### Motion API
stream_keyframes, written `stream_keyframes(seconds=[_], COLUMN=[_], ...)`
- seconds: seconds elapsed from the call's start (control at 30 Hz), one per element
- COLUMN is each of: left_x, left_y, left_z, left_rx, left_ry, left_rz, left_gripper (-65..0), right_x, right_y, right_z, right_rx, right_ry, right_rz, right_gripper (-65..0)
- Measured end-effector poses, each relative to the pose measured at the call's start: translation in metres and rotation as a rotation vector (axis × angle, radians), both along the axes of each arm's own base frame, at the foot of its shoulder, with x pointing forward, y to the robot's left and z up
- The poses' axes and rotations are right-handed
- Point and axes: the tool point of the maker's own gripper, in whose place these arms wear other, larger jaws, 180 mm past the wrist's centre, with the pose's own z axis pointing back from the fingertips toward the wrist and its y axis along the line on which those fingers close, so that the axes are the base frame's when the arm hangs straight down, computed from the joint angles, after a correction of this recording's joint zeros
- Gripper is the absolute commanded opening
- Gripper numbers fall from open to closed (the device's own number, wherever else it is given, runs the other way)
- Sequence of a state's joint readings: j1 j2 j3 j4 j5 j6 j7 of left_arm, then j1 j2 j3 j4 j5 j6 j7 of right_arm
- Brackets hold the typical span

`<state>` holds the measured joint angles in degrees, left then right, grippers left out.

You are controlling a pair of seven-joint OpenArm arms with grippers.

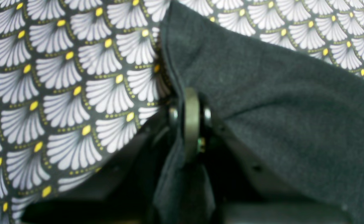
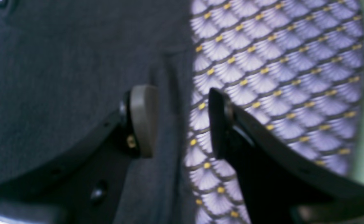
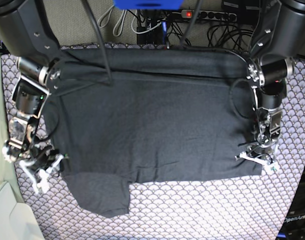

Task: Fold the T-shirt properly
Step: 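Move both grippers to the shirt's side edges and grasp them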

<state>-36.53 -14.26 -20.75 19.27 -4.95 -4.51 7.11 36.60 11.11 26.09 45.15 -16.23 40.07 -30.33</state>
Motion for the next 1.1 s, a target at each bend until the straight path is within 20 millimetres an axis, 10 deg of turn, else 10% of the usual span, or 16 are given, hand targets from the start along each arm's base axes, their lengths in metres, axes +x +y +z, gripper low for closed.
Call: stream_keyframes(seconds=[1.1], left_x=[-0.004], left_y=[0.007], left_z=[-0.001], left_rx=[0.010], left_ry=[0.006], left_rz=[-0.001], left_gripper=[-64.6], right_x=[-0.016], right_y=[0.004], right_z=[-0.050], right_rx=[0.127], right_ry=[0.026], right_rz=[-0.048], right_gripper=[-38.0])
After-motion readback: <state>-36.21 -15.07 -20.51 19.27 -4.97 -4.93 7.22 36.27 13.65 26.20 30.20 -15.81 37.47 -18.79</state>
